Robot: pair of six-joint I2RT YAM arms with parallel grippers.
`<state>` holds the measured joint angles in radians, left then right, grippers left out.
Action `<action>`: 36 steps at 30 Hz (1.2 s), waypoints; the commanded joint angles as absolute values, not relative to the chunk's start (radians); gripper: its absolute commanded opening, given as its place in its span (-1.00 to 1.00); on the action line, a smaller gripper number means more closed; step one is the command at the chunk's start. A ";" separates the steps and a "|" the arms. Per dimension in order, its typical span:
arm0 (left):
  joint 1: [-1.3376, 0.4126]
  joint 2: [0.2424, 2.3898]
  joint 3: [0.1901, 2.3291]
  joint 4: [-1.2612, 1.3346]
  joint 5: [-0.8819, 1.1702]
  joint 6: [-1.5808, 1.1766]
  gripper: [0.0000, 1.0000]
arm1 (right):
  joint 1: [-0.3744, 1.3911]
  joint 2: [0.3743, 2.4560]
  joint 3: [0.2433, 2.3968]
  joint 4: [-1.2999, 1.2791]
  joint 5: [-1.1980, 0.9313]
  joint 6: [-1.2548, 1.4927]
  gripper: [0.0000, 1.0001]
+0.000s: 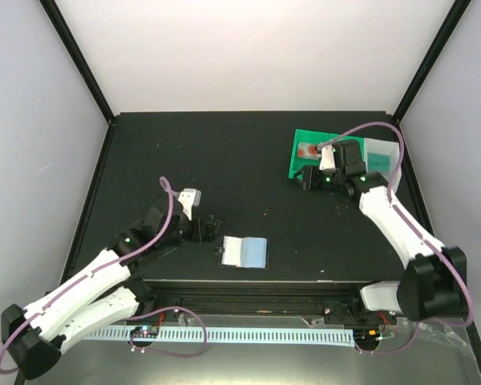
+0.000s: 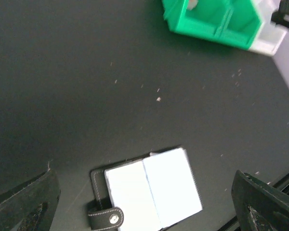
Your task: Take the credit cards out of the card holder
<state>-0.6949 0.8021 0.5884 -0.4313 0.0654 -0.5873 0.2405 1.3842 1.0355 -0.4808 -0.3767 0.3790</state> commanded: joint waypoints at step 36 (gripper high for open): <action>-0.689 0.254 0.558 -0.558 0.028 -0.681 0.98 | 0.319 0.357 0.686 -0.697 -0.443 0.422 1.00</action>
<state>-0.6945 0.2749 0.5587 -0.6014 0.0242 -0.6617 0.3145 0.3626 0.6727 -0.6941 -0.4683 0.4259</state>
